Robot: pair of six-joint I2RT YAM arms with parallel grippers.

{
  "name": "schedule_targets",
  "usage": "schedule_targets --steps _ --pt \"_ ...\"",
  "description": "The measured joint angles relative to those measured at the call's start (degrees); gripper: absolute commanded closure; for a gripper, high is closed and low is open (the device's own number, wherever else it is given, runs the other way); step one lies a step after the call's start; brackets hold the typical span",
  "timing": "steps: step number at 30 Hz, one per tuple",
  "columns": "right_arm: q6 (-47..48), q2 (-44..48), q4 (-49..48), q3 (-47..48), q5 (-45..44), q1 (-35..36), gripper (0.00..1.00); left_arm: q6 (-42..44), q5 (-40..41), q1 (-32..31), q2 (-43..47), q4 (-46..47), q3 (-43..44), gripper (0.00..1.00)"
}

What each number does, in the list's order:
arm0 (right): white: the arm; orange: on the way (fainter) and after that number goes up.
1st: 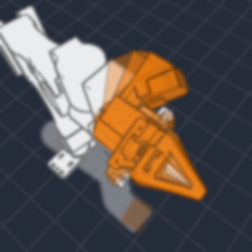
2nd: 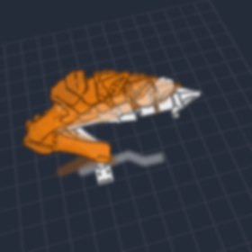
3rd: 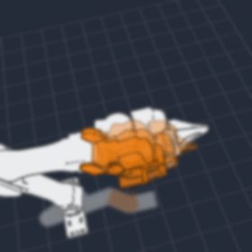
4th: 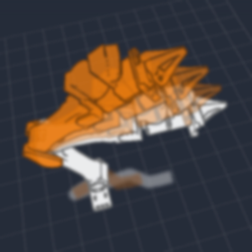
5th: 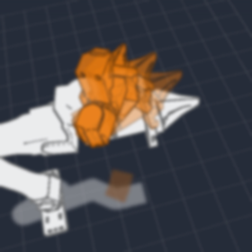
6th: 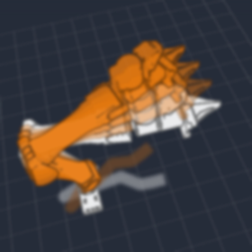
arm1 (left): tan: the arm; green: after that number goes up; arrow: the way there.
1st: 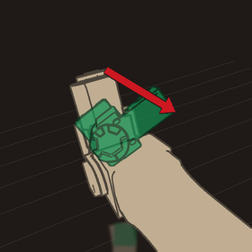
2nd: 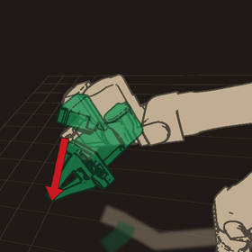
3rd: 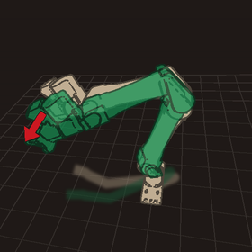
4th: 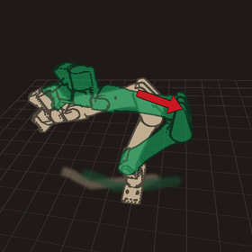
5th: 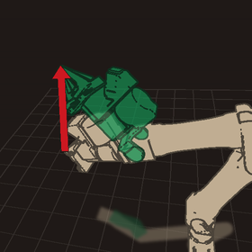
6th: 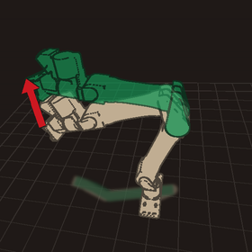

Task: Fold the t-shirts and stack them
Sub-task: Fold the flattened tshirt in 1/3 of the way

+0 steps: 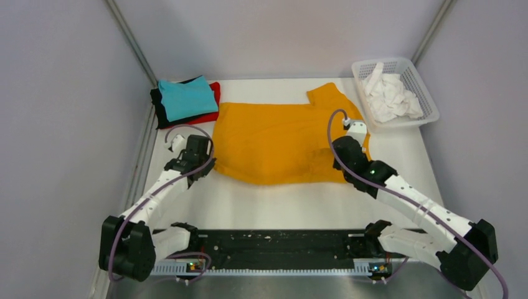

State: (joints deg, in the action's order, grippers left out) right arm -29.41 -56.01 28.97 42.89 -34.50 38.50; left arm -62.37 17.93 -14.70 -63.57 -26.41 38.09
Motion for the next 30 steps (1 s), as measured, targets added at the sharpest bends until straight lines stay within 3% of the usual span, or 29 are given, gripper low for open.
schedule_targets --steps 25,26,29,30 --pt "17.62 -15.06 -20.06 2.51 6.95 -13.90 1.00 2.49 1.01 3.63 -16.41 4.33 9.86 1.00" --pt "17.92 -16.44 -20.46 3.08 7.50 -14.47 1.00 2.51 0.96 3.80 -17.31 4.46 10.16 0.99" --pt "19.15 -20.98 -22.49 5.14 8.35 -15.91 0.97 2.78 0.92 4.39 -19.82 4.63 11.08 0.74" --pt "19.63 -22.62 -23.23 5.97 8.48 -16.26 0.83 2.89 0.76 4.74 -20.94 4.74 11.65 0.57"
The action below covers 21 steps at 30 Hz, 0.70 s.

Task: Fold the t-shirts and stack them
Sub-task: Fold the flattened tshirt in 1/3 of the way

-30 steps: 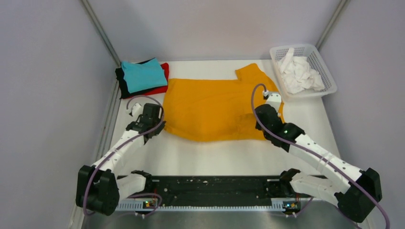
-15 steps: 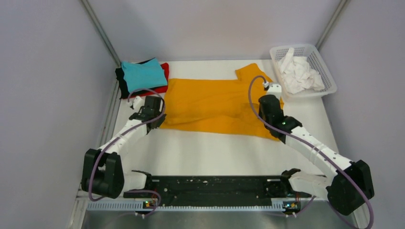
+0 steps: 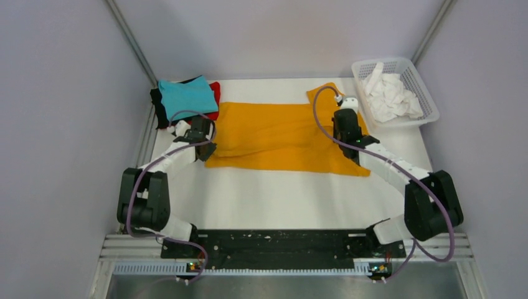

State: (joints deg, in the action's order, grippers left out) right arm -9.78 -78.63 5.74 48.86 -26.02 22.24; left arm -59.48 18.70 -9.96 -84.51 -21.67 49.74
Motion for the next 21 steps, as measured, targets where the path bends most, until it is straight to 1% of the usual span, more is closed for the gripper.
schedule_targets --steps 1,2,3,4,5,6,8,9,12,16,19,21 --pt "0.48 -1.62 -0.50 0.90 0.07 -0.31 0.64 0.20 -0.22 0.46 -1.14 0.22 0.61 0.45" --pt "0.85 -3.19 -0.79 1.95 0.04 -0.52 0.49 0.52 -0.37 0.96 -2.10 0.20 1.33 0.35" --pt "1.31 -5.09 -0.90 3.45 -0.04 -0.79 0.43 0.92 -0.72 1.49 -2.80 0.09 2.10 0.22" --pt "1.64 -7.06 -0.48 5.29 -0.24 -1.05 0.39 1.05 -1.01 2.10 -3.43 0.00 3.17 0.07" --pt "1.68 -8.83 0.15 7.30 -0.55 -1.18 0.29 1.53 -1.25 2.49 -3.78 -0.13 4.13 0.02" --pt "1.57 -10.47 1.18 9.53 -0.79 -1.31 0.24 1.86 -1.38 2.84 -3.87 -0.33 5.14 0.01" --pt "0.57 -12.33 2.78 13.00 -1.22 -1.42 0.05 2.27 -1.75 3.28 -3.32 -0.57 6.75 0.01" --pt "0.07 -12.26 3.13 13.51 -1.14 -1.42 0.02 2.62 -2.21 3.34 -2.60 -0.59 7.17 0.01" --pt "-2.43 -9.14 4.11 11.69 0.15 -1.42 0.01 4.46 -5.27 3.32 0.79 -0.50 7.17 0.01" --pt "-6.99 1.18 3.15 1.42 5.22 -1.42 0.01 7.45 -12.74 2.51 3.37 2.69 5.51 0.01" --pt "-9.18 6.47 -1.64 -6.05 11.67 -1.44 0.01 9.31 -17.29 0.44 0.33 4.22 5.44 0.01" --pt "-10.27 6.29 -4.22 -8.52 15.74 -1.44 0.01 10.36 -19.74 -0.96 -3.93 4.63 6.51 0.01"
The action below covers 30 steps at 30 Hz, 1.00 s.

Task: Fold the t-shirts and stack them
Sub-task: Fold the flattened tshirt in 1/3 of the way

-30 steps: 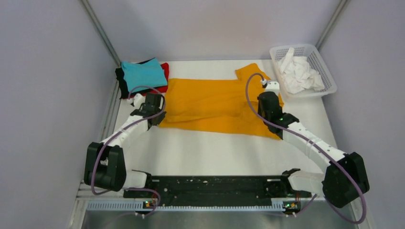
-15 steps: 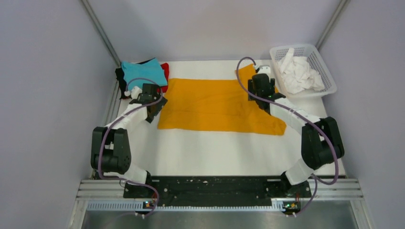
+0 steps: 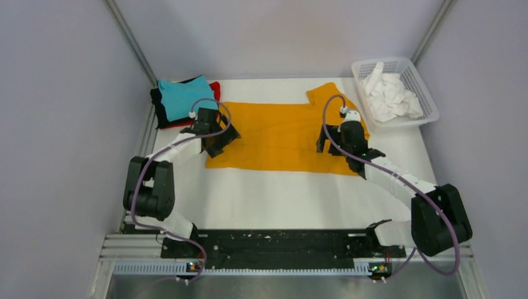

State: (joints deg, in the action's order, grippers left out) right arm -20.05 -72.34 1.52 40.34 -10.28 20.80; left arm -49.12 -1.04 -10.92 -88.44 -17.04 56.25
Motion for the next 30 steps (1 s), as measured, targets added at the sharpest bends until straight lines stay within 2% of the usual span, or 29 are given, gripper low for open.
schedule_targets --steps 5,10,14,18,22,30 --pt "-2.01 -9.90 -3.04 1.90 4.50 0.02 0.01 1.62 -4.28 -1.42 -10.93 0.50 3.30 0.01" --pt "-4.61 -18.45 -3.61 3.26 5.38 0.00 0.02 1.79 -5.44 -1.11 -11.45 1.44 3.76 0.01" --pt "-7.10 -17.59 -7.78 0.52 5.66 0.02 0.03 1.33 -5.40 -1.25 -8.55 6.08 -1.14 0.01" --pt "-10.45 -9.97 -10.67 -7.96 6.01 0.02 0.03 -0.48 -4.66 -2.43 -1.62 10.69 -10.23 0.01" --pt "-13.81 0.96 -9.11 -16.44 7.82 0.31 0.03 -3.06 -3.08 -5.49 6.43 12.85 -18.75 0.01" --pt "-22.75 29.62 7.61 -27.69 10.01 1.68 0.03 -9.35 1.42 -13.16 23.91 9.70 -31.56 0.01"
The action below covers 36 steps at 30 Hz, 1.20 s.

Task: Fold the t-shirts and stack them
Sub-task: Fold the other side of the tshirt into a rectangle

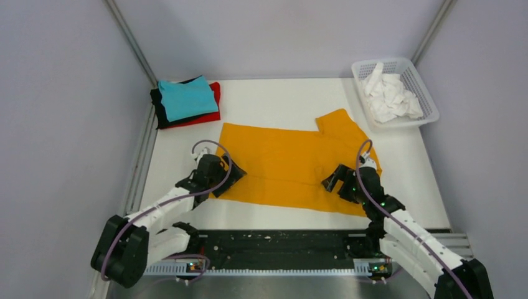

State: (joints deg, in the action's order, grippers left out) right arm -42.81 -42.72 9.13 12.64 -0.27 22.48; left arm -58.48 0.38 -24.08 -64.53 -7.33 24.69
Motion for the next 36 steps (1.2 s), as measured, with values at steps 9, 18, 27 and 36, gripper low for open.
schedule_targets --steps 9,18,27,36 --pt "-7.39 15.28 16.39 -1.40 2.08 0.31 0.02 -8.17 -0.13 -4.66 16.22 -4.85 -8.96 0.01" --pt "-9.29 14.58 19.54 0.13 0.00 0.37 0.01 -13.16 -4.46 -7.91 27.65 -15.08 -11.43 0.01" --pt "-6.54 14.05 24.37 3.30 -4.13 0.42 0.01 -13.35 -6.84 -8.26 29.11 -23.52 -9.38 0.01" --pt "-1.60 12.59 21.66 10.71 -3.72 0.42 0.01 -5.77 3.76 -8.50 25.29 -33.18 2.95 0.01"
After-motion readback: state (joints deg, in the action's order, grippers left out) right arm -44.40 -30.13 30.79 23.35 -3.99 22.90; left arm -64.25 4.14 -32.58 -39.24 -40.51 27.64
